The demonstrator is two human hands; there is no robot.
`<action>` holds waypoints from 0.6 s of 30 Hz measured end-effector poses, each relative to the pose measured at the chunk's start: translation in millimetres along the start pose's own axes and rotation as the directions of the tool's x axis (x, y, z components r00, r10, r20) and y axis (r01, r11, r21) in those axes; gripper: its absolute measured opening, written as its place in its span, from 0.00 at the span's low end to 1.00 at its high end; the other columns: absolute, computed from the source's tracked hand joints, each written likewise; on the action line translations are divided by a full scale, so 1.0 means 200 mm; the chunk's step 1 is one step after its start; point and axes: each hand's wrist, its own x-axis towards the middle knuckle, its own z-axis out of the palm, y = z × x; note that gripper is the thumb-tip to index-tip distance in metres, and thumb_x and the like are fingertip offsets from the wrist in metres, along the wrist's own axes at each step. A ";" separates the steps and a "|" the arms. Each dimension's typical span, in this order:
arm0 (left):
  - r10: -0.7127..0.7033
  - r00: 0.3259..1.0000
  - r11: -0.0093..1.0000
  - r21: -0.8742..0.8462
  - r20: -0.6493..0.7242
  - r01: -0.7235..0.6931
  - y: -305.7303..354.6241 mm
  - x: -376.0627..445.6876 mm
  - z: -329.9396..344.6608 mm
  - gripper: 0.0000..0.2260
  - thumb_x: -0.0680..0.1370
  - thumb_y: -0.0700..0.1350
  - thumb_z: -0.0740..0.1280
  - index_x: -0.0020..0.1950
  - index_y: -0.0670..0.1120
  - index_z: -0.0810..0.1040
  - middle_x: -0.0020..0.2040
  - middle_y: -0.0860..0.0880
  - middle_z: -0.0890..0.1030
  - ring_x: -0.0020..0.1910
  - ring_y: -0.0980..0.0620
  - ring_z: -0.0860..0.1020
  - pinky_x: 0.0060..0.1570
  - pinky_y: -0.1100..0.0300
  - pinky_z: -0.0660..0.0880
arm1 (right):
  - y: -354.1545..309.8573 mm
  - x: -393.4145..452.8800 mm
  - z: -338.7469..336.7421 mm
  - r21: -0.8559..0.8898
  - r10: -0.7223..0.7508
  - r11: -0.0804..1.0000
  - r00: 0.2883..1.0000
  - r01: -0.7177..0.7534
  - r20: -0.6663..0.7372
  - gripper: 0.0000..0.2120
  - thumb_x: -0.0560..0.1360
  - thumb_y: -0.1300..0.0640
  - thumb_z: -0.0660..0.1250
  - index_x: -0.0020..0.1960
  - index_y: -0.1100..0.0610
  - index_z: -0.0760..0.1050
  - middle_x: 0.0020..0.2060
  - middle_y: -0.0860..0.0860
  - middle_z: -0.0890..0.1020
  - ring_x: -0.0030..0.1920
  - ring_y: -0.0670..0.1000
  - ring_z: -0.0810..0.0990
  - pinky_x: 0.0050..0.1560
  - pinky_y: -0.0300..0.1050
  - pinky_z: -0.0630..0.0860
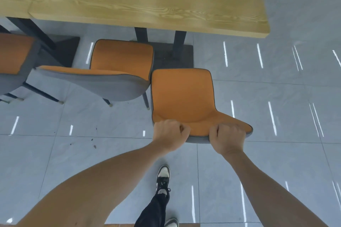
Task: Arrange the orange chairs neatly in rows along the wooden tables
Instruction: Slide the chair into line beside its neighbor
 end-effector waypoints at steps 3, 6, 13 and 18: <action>0.001 1.000 1.000 0.009 -0.009 -0.001 -0.04 0.19 -0.05 0.19 0.73 0.52 0.53 0.28 0.42 0.68 0.23 0.49 0.68 0.26 0.49 0.65 0.28 0.59 0.56 | -0.02 0.18 0.03 0.015 -0.009 1.000 1.000 0.009 -0.012 0.19 0.70 0.56 0.55 0.22 0.53 0.56 0.18 0.47 0.57 0.21 0.51 0.56 0.32 0.36 0.46; 0.006 1.000 1.000 0.020 -0.003 -0.006 -0.04 0.34 -0.13 0.17 0.72 0.52 0.53 0.26 0.44 0.62 0.23 0.50 0.62 0.25 0.50 0.60 0.28 0.58 0.54 | -0.05 0.33 0.07 0.018 0.003 1.000 0.999 -0.002 -0.040 0.19 0.71 0.56 0.55 0.22 0.53 0.56 0.18 0.48 0.58 0.21 0.51 0.57 0.31 0.36 0.49; 0.056 0.997 0.998 0.020 -0.055 -0.055 -0.13 0.65 -0.19 0.18 0.73 0.51 0.55 0.25 0.45 0.61 0.22 0.51 0.61 0.23 0.53 0.58 0.28 0.60 0.52 | -0.09 0.61 0.14 0.045 -0.002 0.999 0.996 0.006 -0.091 0.18 0.71 0.58 0.56 0.23 0.52 0.56 0.19 0.47 0.58 0.21 0.51 0.57 0.32 0.36 0.47; 0.063 0.995 0.998 0.016 -0.079 -0.062 -0.14 0.80 -0.23 0.18 0.74 0.51 0.54 0.25 0.46 0.61 0.23 0.51 0.61 0.24 0.52 0.59 0.28 0.60 0.52 | -0.09 0.78 0.17 0.037 -0.031 0.999 0.992 0.036 -0.121 0.18 0.71 0.58 0.56 0.24 0.52 0.55 0.20 0.46 0.57 0.22 0.50 0.55 0.34 0.36 0.44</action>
